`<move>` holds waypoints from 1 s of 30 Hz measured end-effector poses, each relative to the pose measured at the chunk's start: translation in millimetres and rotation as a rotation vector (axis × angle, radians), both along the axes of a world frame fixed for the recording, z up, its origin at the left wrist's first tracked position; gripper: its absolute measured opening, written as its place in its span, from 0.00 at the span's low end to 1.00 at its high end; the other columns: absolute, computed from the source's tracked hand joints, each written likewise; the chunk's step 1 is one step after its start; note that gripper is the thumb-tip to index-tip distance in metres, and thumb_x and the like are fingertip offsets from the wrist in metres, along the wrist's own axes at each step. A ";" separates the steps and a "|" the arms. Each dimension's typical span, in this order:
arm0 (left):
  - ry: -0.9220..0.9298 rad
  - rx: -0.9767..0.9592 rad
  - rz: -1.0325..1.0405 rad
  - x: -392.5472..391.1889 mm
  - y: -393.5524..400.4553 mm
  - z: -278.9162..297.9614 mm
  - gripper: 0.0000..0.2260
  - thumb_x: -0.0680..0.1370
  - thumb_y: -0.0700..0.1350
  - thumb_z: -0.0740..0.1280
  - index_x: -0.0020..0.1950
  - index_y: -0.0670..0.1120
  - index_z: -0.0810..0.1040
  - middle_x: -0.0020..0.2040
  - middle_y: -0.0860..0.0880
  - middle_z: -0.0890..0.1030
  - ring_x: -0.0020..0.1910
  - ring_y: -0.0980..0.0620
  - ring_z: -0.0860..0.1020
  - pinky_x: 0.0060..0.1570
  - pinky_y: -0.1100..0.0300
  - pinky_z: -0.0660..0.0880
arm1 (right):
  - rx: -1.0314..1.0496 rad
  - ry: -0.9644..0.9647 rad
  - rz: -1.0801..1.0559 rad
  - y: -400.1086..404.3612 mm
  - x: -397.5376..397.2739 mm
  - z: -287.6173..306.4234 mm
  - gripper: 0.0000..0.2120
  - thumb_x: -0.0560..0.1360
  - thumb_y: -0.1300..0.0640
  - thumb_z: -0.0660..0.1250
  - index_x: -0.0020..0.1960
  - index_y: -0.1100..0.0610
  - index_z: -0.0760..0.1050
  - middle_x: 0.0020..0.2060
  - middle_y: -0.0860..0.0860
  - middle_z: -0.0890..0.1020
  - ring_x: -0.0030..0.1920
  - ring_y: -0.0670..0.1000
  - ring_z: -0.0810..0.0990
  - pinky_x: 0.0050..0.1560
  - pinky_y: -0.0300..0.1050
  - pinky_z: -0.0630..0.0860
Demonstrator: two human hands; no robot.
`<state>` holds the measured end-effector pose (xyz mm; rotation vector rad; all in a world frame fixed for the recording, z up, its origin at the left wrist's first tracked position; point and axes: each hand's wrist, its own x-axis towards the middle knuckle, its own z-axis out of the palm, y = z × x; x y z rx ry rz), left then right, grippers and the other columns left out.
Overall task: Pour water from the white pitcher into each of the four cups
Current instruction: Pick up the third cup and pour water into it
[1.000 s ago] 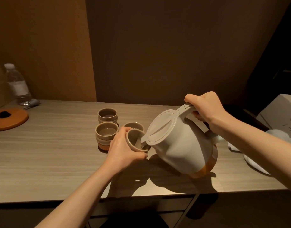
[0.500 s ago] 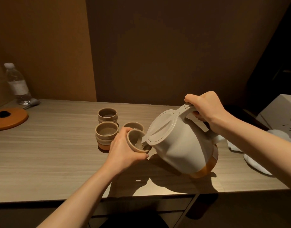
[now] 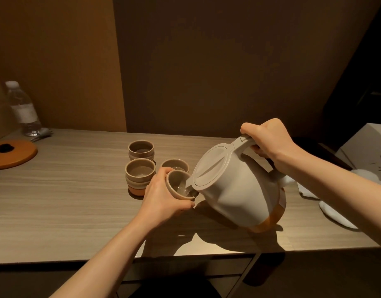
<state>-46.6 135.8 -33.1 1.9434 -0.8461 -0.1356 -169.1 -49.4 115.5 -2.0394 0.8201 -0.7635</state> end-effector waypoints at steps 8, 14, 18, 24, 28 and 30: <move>0.003 0.005 0.005 0.5 0.0 -0.3 0.39 0.56 0.51 0.83 0.60 0.57 0.66 0.59 0.55 0.75 0.60 0.52 0.73 0.56 0.56 0.73 | -0.007 0.006 0.005 -1.2 1.5 -0.5 0.16 0.72 0.55 0.67 0.27 0.58 0.74 0.25 0.54 0.73 0.28 0.49 0.71 0.29 0.41 0.67; 0.006 0.003 0.002 -0.2 -0.2 -1.2 0.38 0.57 0.51 0.83 0.60 0.57 0.65 0.58 0.55 0.75 0.59 0.53 0.73 0.54 0.59 0.71 | -0.013 0.013 0.017 -1.7 2.9 -1.2 0.16 0.72 0.55 0.67 0.28 0.58 0.75 0.26 0.54 0.74 0.27 0.49 0.71 0.29 0.41 0.67; 0.017 -0.004 -0.002 0.8 0.4 -0.8 0.38 0.57 0.51 0.83 0.60 0.57 0.66 0.58 0.55 0.75 0.59 0.54 0.74 0.55 0.59 0.72 | -0.021 0.011 0.015 -3.0 3.8 -1.4 0.15 0.71 0.55 0.67 0.27 0.58 0.75 0.24 0.53 0.74 0.27 0.49 0.71 0.29 0.42 0.67; 0.027 -0.012 -0.007 -0.3 -0.8 -2.7 0.39 0.57 0.51 0.83 0.61 0.57 0.66 0.58 0.55 0.75 0.59 0.54 0.74 0.54 0.60 0.72 | -0.021 0.012 0.012 -3.7 5.1 -2.2 0.14 0.71 0.55 0.68 0.27 0.58 0.76 0.24 0.52 0.74 0.27 0.49 0.72 0.29 0.42 0.67; 0.041 -0.017 -0.007 -0.2 -0.5 -2.8 0.39 0.57 0.50 0.83 0.62 0.55 0.66 0.58 0.54 0.75 0.59 0.54 0.74 0.54 0.61 0.71 | -0.022 0.015 0.023 -3.3 4.7 -1.6 0.14 0.71 0.55 0.67 0.29 0.59 0.76 0.25 0.53 0.74 0.28 0.49 0.72 0.28 0.40 0.66; 0.042 -0.017 -0.008 -0.6 -0.5 -3.2 0.39 0.57 0.50 0.83 0.62 0.54 0.67 0.59 0.54 0.75 0.59 0.54 0.74 0.53 0.61 0.71 | -0.022 0.016 0.026 -3.3 4.4 -1.5 0.14 0.72 0.56 0.67 0.28 0.59 0.76 0.25 0.53 0.74 0.27 0.49 0.71 0.28 0.40 0.66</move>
